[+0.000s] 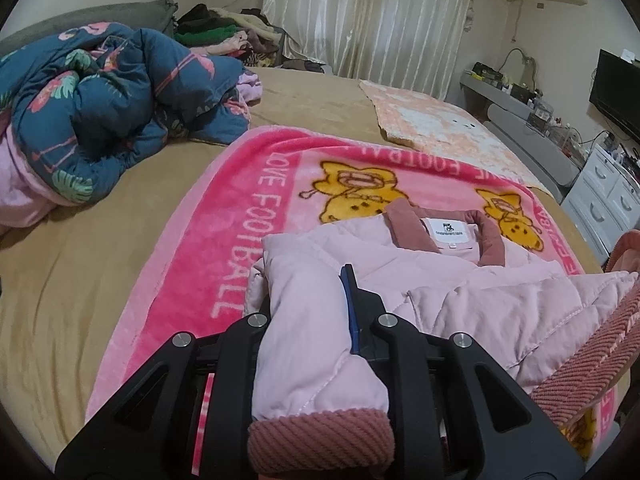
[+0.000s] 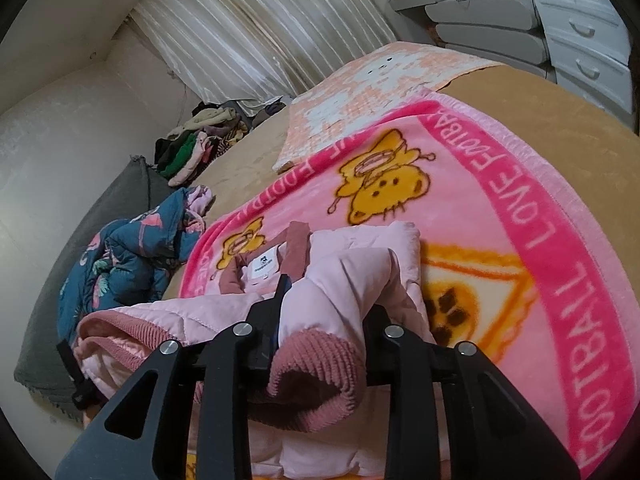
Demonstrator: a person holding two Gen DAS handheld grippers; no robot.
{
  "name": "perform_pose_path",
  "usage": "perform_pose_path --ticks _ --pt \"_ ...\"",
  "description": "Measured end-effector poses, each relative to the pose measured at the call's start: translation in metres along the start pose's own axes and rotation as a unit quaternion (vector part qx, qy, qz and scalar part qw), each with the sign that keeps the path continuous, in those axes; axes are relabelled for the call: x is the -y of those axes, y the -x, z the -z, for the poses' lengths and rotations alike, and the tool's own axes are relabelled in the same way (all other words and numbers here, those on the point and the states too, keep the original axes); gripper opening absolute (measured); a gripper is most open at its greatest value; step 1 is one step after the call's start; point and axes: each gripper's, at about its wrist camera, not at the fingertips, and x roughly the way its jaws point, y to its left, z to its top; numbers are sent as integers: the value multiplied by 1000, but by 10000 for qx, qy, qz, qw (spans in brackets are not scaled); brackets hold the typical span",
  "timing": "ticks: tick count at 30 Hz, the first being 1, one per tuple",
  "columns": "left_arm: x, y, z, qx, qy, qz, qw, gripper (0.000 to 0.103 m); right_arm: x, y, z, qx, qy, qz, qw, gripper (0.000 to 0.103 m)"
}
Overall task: Fold large clothes
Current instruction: 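Lift the hem with both grippers and carry it toward the collar, then lay the hem over the collar and open both grippers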
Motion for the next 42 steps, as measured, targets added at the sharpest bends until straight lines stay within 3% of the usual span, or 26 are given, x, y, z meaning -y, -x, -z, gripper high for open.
perform_pose_path --ticks 6,8,10,15,21,22,23,26,33,38,40,42 --pt "0 -8 -2 -60 -38 -28 10000 12 6 3 -5 -65 -313 -425 9986 43" --pt "2 -8 -2 -60 -56 -35 10000 12 9 5 -6 -43 -477 -636 9968 62" --pt "2 -10 -3 -68 -69 -36 9999 12 8 8 -8 23 -554 -756 9956 68" --pt "4 -12 -3 -86 -83 -45 9999 12 1 16 -9 247 -394 -778 9959 79" --pt "7 -8 -4 -46 -17 77 10000 17 5 37 2 807 -220 -798 9933 89" --pt "8 -6 -5 -24 -17 118 9999 22 5 38 4 813 -185 -735 9938 92" --pt "10 -3 -5 -7 -12 158 9999 33 6 37 6 789 -125 -609 9949 92" --pt "15 6 -7 41 35 333 9994 48 8 29 15 603 32 -264 9978 93" --pt "25 27 -11 109 44 453 9989 62 12 26 39 389 82 -55 9992 93" --pt "23 49 -9 222 176 658 9974 81 3 33 49 393 439 149 9981 94" --pt "26 57 -11 361 88 549 9978 90 0 36 52 395 593 217 9972 95" --pt "32 72 -11 650 -112 345 9972 93 -2 37 54 400 695 278 9964 96"
